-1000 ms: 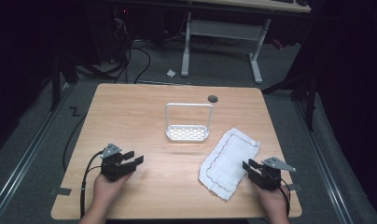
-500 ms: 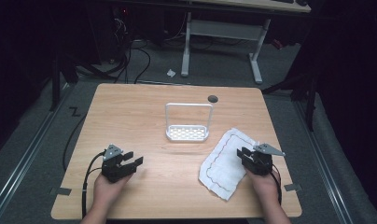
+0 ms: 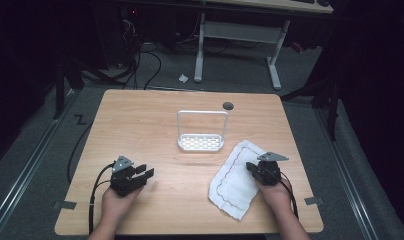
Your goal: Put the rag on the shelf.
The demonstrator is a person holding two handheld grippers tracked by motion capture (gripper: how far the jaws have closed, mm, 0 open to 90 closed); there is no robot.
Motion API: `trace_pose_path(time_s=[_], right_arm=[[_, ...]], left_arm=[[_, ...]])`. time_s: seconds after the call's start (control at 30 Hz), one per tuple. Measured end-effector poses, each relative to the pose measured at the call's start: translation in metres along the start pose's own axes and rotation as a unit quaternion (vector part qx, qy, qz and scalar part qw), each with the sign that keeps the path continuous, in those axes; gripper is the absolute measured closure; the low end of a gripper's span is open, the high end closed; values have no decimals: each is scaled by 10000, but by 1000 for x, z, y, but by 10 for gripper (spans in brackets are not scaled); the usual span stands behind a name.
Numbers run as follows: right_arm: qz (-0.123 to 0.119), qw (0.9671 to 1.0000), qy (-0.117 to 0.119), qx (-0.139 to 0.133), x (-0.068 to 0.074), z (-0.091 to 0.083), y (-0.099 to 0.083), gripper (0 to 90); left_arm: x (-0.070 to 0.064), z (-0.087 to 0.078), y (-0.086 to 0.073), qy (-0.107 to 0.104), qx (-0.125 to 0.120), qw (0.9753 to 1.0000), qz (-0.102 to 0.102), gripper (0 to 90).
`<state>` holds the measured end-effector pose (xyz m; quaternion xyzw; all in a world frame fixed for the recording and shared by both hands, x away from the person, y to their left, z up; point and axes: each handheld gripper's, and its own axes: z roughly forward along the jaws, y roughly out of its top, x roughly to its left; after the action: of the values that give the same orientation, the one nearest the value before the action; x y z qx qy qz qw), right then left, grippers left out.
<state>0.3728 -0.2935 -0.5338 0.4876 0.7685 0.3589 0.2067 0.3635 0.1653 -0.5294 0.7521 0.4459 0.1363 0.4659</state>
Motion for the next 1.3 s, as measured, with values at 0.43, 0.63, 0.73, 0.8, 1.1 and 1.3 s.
trace_pose_path(time_s=[0.43,0.63,0.73,0.8,1.1,1.3], right_arm=[[-899,9903,1059,57,99,0,-9,900],[-1223,9828,1386,-16,128,5,-5,875],[-1163,9859,1179,-258,120,-4,-1,870],[-895,9921,833,-287,99,-9,-2,867],[-1015,9905,926,-101,96,-3,-12,847],[-1069,9889,1028,-96,100,-2,-12,847]], left_arm=[[-64,20,1,-671,350,9951,644,744],[-106,36,-7,-1159,638,9847,1136,708],[-115,42,-13,-993,819,9801,1510,729],[-114,41,-13,-1022,866,9799,1480,740],[-116,23,-22,-1391,1049,9752,1363,735],[-96,25,-5,-926,410,9897,1012,621]])
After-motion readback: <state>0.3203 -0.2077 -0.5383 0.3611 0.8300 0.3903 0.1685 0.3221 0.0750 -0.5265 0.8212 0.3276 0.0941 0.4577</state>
